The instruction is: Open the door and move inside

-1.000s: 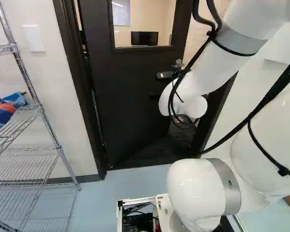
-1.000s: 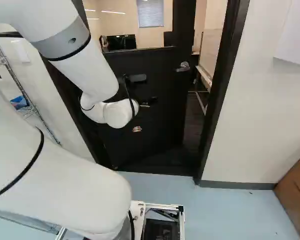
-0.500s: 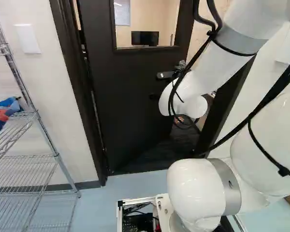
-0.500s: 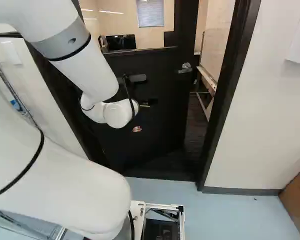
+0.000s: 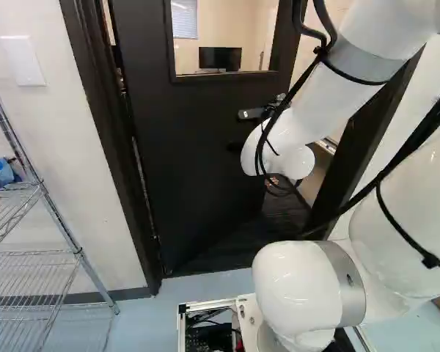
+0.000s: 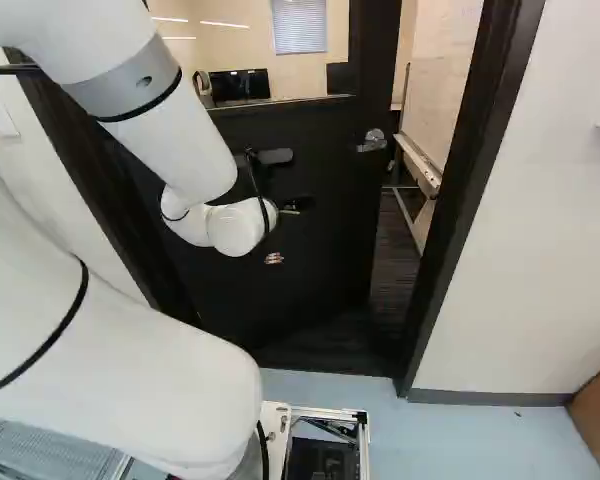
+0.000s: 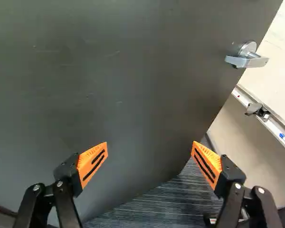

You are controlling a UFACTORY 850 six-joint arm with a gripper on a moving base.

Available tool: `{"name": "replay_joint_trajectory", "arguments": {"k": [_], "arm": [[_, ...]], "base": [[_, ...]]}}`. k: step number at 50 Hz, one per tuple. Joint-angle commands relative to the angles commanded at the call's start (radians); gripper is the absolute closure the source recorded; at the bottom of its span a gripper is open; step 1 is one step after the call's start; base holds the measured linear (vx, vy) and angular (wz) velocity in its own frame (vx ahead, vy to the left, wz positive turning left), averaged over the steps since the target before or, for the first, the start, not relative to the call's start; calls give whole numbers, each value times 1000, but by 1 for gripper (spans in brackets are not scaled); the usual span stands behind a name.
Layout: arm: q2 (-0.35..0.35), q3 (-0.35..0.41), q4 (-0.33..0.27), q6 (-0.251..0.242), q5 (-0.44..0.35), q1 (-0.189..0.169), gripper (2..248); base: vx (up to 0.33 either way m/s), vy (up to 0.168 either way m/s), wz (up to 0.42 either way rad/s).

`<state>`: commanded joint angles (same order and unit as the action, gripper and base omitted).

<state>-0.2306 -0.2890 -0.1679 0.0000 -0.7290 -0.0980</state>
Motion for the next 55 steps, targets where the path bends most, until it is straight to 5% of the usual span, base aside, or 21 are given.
{"name": "replay_joint_trajectory", "arguments": {"k": [42,55], "arm": [[7,-6,3,0,0,0,3],[16,-14,78,0,0,8,3]], "base": [[72,2,-3],[0,0,0]]}}
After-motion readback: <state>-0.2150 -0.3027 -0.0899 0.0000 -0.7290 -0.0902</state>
